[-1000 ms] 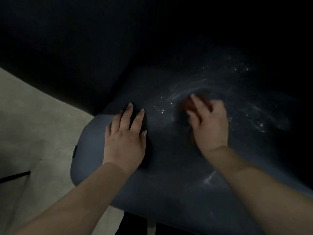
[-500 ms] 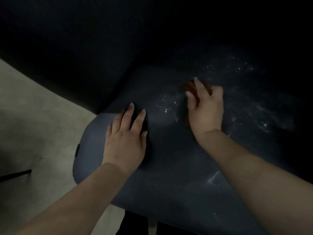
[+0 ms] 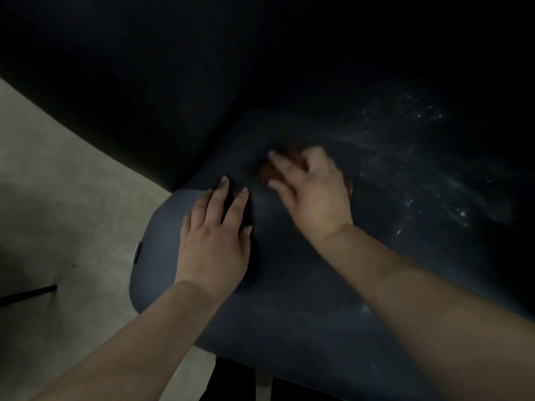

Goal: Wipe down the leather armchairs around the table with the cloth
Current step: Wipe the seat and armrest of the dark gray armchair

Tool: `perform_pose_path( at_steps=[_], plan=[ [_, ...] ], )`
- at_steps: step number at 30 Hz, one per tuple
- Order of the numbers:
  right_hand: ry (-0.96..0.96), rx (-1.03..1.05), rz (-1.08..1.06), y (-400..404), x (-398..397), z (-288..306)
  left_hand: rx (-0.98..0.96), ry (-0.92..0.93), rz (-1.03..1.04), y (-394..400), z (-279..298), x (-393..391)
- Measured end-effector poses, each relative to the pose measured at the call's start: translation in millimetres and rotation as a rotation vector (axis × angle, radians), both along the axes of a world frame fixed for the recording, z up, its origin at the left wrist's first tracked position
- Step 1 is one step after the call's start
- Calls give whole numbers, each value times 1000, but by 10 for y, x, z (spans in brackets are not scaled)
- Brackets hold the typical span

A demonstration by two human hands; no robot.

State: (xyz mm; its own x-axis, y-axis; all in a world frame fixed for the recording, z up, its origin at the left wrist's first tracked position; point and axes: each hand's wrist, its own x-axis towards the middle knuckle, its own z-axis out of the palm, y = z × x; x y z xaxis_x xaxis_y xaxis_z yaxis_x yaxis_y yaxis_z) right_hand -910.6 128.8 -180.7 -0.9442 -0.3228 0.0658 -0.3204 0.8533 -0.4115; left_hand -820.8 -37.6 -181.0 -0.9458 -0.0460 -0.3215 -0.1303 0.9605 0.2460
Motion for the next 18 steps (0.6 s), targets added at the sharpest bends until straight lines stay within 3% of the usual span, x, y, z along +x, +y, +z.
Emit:
perform_pose_path(
  at_steps=[3, 10, 15, 18],
  plan=[
    [18, 65, 168, 231, 260, 33, 11, -2, 4, -10, 10, -5],
    [-48, 11, -291, 92, -312, -1, 13, 7, 20, -48, 5, 18],
    [-4, 74, 188, 120, 329, 49, 21, -1, 20, -65, 15, 34],
    [31, 154, 261, 439, 431, 45, 16, 3, 27, -129, 39, 72]
  ],
)
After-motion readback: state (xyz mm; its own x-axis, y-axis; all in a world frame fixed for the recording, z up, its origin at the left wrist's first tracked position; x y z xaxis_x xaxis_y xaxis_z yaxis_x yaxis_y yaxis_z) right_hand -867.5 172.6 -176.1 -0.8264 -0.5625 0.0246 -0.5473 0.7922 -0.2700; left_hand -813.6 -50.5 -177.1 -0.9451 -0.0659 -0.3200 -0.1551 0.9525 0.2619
